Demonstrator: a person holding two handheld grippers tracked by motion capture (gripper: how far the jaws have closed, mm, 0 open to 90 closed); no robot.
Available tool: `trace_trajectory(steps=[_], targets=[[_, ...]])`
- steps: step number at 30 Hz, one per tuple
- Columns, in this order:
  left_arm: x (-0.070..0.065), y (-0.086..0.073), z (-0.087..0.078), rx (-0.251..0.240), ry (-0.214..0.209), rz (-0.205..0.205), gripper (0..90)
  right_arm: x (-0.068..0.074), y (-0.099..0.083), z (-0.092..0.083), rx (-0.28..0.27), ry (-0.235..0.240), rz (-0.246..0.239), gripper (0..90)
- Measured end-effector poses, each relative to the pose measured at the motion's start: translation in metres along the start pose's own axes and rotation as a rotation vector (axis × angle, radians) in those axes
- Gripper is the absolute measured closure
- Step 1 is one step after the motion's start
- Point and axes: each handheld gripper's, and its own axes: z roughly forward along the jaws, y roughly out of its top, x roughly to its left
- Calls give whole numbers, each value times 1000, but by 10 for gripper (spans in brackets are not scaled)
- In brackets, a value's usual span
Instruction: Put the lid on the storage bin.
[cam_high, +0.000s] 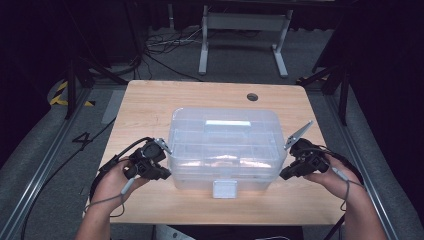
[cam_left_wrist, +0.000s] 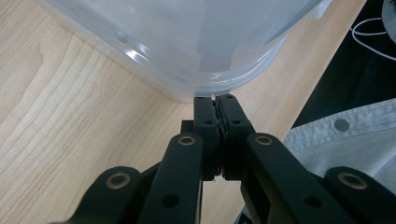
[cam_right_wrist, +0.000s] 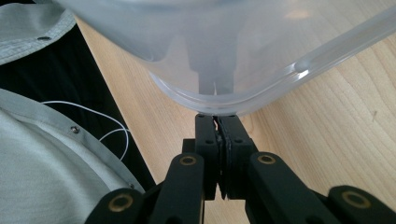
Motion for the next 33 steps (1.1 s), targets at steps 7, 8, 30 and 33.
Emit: trace_trajectory(steps=[7,8,30,33], targets=[[1,-1,2,18,-13,-1,867,-2,-1,2,13,14,11,876],[2,-1,2,17,-22,1,865,-2,-2,2,12,14,12,875],[20,-22,5,16,-5,-139,728,-11,-5,-1,-5,-12,25,676],[24,-29,-1,-23,14,-183,684,-15,-5,-5,-19,-29,35,640]])
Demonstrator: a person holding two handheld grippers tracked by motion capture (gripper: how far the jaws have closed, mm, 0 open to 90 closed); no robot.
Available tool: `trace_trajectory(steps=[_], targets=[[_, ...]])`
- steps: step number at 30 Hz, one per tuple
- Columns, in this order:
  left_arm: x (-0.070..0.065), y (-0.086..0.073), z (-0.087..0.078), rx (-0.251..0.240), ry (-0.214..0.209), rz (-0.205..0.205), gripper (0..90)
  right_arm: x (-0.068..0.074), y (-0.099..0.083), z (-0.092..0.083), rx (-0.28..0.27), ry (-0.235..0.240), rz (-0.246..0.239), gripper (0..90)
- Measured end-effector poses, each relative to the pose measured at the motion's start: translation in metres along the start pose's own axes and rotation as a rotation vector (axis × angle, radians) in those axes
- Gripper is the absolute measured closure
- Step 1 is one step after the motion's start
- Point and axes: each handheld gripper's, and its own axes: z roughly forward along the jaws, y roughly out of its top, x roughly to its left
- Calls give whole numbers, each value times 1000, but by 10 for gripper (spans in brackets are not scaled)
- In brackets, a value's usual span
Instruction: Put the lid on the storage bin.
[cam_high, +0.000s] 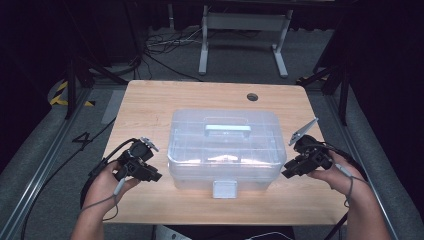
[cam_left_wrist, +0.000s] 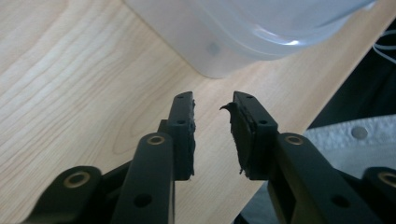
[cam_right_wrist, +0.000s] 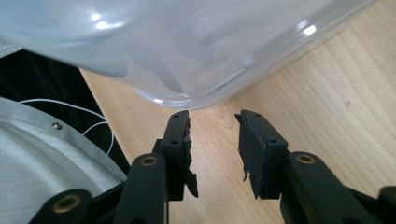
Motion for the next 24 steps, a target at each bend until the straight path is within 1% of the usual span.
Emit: trace_trajectory(steps=[1,2,3,4,5,6,7,8,9,10,11,12,13,14,15,16,17,18,19,20,21,22,23,24], targets=[[1,-2,-3,-24,3,-12,680,-2,0,-2,-13,-3,5,636],[2,-4,-5,-37,9,-19,669,-4,-1,-6,-30,-10,13,629],[3,-6,-9,-69,21,-23,656,-5,-1,-8,-41,-13,17,625],[4,-8,-12,-93,28,-35,646,-8,-2,-12,-67,-21,27,605],[4,-8,-12,-93,28,-35,632,-11,-3,-16,-99,-30,42,588],[6,-10,-14,-116,45,-49,632,-11,-3,-16,-99,-30,42,588],[8,-12,-17,-145,62,-67,616,-14,-4,-19,-126,-35,61,588],[11,-14,-19,-171,63,-86,606,-17,-5,-22,-151,-44,75,583],[12,-15,-20,-190,64,-95,605,-19,-6,-23,-170,-47,85,575],[15,-17,-22,-227,70,-111,605,-21,-6,-24,-183,-59,91,566],[19,-18,-23,-248,80,-119,599,-24,-8,-26,-209,-71,110,563],[19,-18,-23,-248,80,-119,599,-26,-9,-28,-234,-82,127,555],[21,-18,-23,-259,89,-132,599,-26,-9,-28,-234,-82,127,555],[23,-19,-23,-273,92,-146,594,-30,-11,-30,-275,-113,161,537],[26,-20,-22,-285,100,-159,594,-30,-11,-30,-275,-113,161,537],[28,-21,-22,-297,107,-174,593,-32,-12,-30,-294,-123,175,537],[32,-22,-22,-312,124,-190,581,-34,-13,-31,-313,-133,184,534],[35,-23,-23,-334,156,-212,555,-37,-15,-31,-337,-151,190,525],[37,-24,-23,-347,165,-222,533,-40,-17,-30,-365,-174,205,520],[41,-25,-23,-365,172,-238,534,-41,-18,-30,-376,-181,212,511],[43,-25,-23,-378,183,-245,533,-44,-20,-29,-392,-199,219,503],[43,-25,-23,-378,183,-245,525,-45,-21,-27,-395,-218,227,502],[48,-26,-22,-404,201,-255,517,-47,-23,-26,-403,-241,227,497],[48,-26,-22,-404,201,-255,512,-47,-23,-26,-403,-241,227,497]])
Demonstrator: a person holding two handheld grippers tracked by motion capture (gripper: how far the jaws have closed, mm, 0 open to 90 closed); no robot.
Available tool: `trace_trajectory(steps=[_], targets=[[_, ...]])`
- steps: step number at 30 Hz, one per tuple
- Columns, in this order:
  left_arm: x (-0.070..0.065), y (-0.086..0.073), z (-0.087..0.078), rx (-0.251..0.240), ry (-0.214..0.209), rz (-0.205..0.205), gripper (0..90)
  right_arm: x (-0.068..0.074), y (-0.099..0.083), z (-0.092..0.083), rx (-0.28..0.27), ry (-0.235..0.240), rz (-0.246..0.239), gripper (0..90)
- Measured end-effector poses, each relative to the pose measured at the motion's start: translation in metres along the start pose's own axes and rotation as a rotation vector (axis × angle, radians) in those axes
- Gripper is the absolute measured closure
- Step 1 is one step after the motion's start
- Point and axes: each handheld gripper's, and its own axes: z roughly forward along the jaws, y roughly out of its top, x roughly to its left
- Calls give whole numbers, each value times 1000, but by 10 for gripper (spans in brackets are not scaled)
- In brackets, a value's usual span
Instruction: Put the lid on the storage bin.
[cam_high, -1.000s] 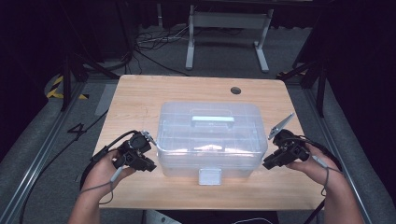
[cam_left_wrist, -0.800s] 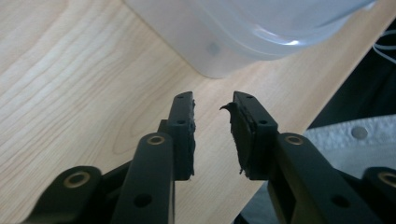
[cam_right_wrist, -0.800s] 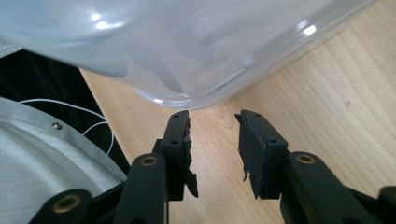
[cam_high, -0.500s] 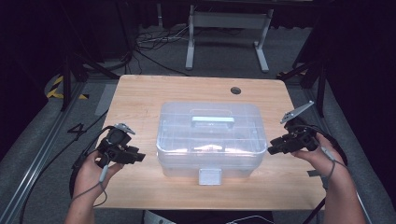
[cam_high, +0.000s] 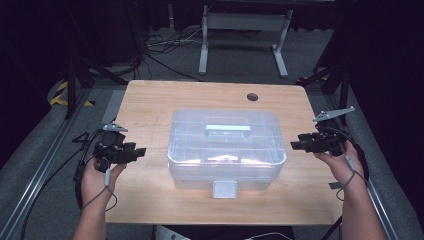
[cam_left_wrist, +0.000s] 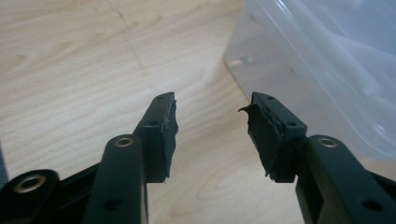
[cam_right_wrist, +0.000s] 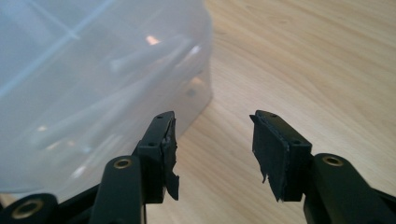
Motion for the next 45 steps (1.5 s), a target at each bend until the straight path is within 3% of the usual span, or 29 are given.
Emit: trace_trajectory(steps=[5,12,18,28,37,45], targets=[[11,-2,12,-54,1,12,494,-11,-8,6,-33,-46,11,489],[21,-8,29,-74,24,17,459,-31,-23,21,-68,-79,37,485],[31,-13,39,-74,25,-6,434,-43,-32,34,-78,-92,52,475],[35,-17,55,-79,42,12,419,-55,-44,54,-84,-119,62,469],[34,-20,71,-54,43,41,417,-59,-50,76,-57,-122,70,469],[32,-21,85,6,29,58,412,-62,-60,94,-35,-138,70,457]])
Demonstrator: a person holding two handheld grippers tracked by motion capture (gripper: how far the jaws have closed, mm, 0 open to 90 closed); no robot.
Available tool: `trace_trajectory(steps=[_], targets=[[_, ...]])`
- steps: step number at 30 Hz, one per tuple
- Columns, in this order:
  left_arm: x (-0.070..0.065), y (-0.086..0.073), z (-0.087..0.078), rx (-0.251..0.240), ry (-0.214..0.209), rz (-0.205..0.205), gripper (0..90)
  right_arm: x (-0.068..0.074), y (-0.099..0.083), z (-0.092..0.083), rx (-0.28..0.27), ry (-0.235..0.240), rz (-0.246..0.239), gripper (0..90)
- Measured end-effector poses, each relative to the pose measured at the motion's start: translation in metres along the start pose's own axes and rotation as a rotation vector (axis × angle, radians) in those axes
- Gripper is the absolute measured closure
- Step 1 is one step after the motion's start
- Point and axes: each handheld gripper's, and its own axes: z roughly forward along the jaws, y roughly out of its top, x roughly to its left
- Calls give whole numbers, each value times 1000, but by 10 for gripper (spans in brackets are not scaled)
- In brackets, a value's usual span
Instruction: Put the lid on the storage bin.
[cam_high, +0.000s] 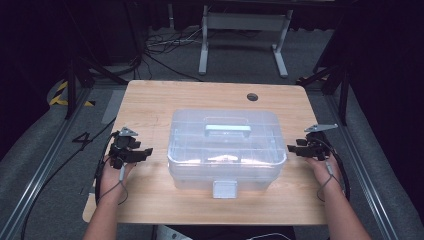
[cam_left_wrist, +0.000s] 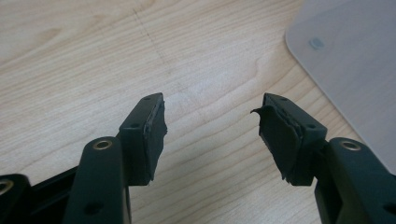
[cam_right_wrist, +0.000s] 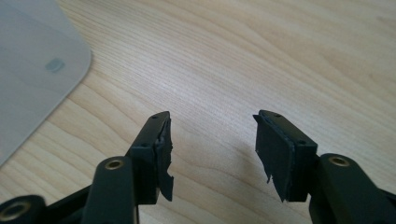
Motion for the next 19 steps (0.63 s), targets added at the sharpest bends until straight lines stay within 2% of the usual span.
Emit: trace_trajectory(steps=[2,3,5,12,19], targets=[[0,0,2,9,7,7,412,0,-1,2,6,1,11,454],[-2,-1,7,33,4,11,411,0,-3,6,11,3,19,454],[-4,-2,10,46,8,21,412,0,-5,8,10,-6,7,451],[-7,-4,15,66,18,38,404,-1,-8,9,-12,-28,2,431],[-6,-5,16,65,15,40,401,0,-10,10,-31,-47,-14,425]])
